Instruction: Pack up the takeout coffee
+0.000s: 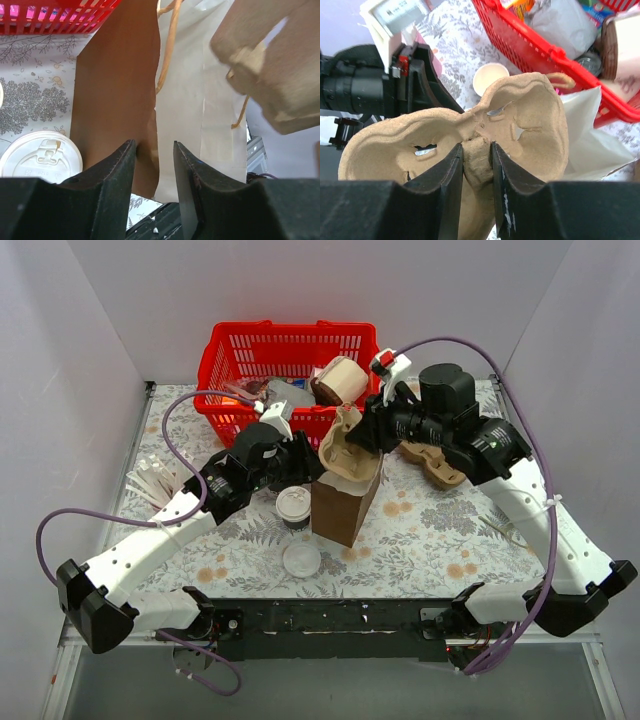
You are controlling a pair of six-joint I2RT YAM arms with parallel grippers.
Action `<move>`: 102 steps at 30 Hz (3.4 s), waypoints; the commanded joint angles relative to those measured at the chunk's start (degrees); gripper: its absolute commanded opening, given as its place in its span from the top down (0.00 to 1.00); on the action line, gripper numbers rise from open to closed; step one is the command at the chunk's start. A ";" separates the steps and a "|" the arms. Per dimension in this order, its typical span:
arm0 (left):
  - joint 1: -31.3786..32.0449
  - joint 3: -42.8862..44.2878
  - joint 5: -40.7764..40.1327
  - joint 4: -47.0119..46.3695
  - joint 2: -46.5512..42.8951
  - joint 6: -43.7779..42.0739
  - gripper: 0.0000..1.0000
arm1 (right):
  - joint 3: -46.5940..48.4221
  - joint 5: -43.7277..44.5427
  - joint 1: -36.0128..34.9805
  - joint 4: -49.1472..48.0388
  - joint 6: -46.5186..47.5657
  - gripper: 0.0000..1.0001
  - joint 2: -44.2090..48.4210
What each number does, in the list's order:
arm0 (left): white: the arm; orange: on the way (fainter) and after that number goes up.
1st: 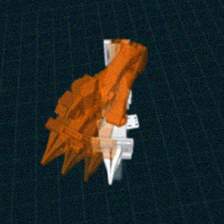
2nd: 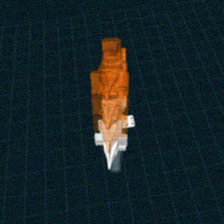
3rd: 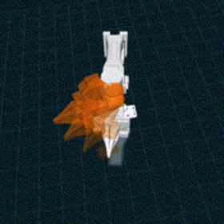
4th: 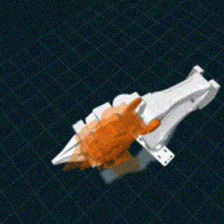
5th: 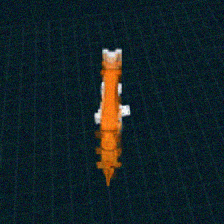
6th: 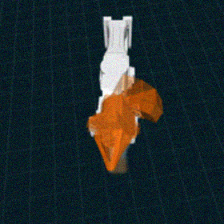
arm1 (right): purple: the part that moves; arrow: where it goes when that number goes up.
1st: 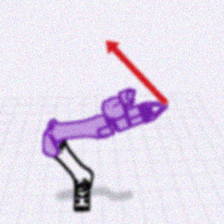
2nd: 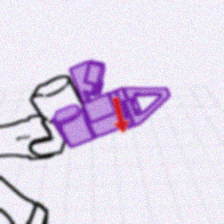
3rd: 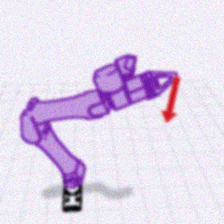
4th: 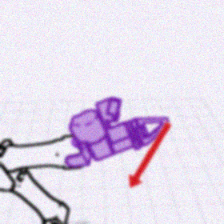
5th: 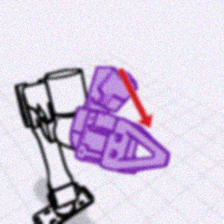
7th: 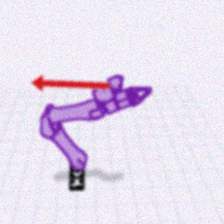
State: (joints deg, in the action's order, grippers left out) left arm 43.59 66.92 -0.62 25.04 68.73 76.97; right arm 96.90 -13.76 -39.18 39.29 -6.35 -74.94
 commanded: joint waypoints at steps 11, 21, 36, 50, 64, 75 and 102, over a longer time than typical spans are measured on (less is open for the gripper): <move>0.00 -1.08 -0.70 -0.52 -1.76 -1.21 0.84 | -6.99 0.67 1.47 0.00 0.02 0.70 0.41; 0.00 -1.26 4.05 -1.48 -1.76 -2.79 0.89 | -5.40 -0.58 4.90 1.41 10.92 0.69 -3.64; 0.00 -1.17 7.92 -2.71 -1.40 -2.26 0.90 | -21.66 5.66 4.81 -6.86 18.12 0.69 -0.04; 0.00 -0.73 10.20 -3.68 0.44 -0.51 0.90 | -34.66 10.58 1.65 -21.88 12.77 0.69 4.88; 0.00 -1.79 12.22 -5.17 1.32 1.43 0.90 | -39.60 11.04 1.30 -24.09 8.90 0.64 2.78; 0.00 -2.05 11.26 -5.26 0.79 1.08 0.90 | -29.24 11.04 1.21 -11.53 4.79 0.16 2.52; 0.00 -2.31 11.78 -7.02 1.41 2.48 0.98 | -30.37 -6.49 1.21 9.49 6.09 0.61 -9.86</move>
State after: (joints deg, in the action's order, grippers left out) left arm 43.62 65.01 9.74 20.29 70.81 79.09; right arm 68.45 -20.86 -37.63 45.80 -0.40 -81.65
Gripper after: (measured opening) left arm 0.035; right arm 0.391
